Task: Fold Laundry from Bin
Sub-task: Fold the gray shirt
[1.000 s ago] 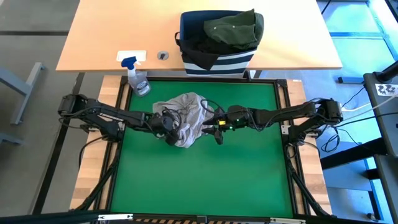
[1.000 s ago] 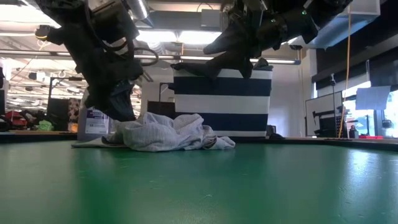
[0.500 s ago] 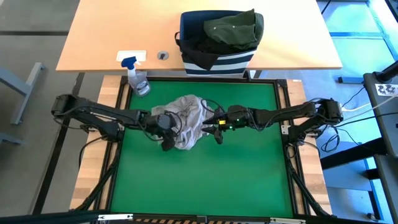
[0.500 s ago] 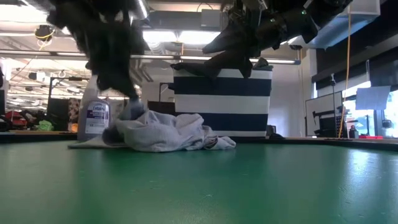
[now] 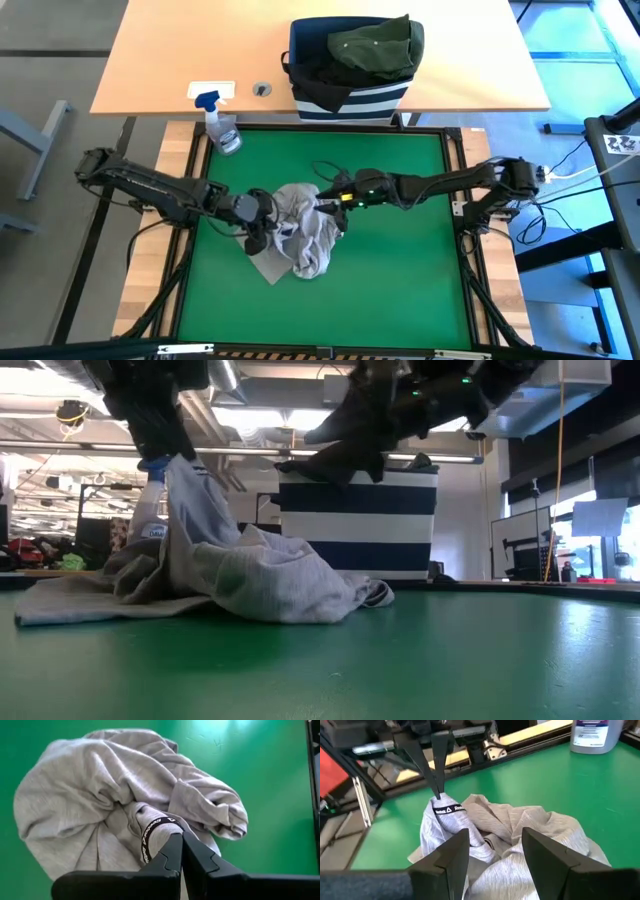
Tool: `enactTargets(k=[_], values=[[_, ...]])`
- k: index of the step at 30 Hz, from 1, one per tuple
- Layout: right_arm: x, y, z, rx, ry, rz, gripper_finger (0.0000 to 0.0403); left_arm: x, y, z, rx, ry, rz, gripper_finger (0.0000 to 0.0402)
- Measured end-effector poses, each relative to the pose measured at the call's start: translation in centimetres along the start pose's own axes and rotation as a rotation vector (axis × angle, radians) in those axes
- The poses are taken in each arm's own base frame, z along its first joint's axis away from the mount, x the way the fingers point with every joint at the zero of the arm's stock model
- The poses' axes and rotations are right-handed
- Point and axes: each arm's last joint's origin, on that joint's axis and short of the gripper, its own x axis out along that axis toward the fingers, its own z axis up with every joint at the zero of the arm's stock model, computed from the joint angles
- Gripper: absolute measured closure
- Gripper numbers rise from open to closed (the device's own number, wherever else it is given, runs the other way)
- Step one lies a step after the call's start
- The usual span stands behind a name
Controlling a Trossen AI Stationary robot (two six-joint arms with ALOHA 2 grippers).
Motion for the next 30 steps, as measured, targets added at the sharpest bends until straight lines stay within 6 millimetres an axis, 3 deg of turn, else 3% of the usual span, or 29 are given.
enactTargets(k=[11, 21, 25, 30], values=[[4.7, -1.0, -1.5, -0.104, 0.331, -0.122, 0.0221, 0.0, 0.0, 0.1, -0.025, -0.027, 0.024, 0.0401], [7.0, -2.4, -4.2, -0.129, 0.367, -0.261, 0.0224, 0.0, 0.0, 0.2, -0.027, -0.033, 0.021, 0.0401], [7.0, -2.6, -4.1, -0.15, 0.356, -0.323, 0.0263, 0.0, 0.0, 0.2, -0.024, -0.034, 0.02, 0.0401], [7.5, -3.3, -5.2, -0.205, 0.4, -0.349, 0.0358, 0.0, 0.0, 0.2, -0.021, -0.037, 0.019, 0.0401]])
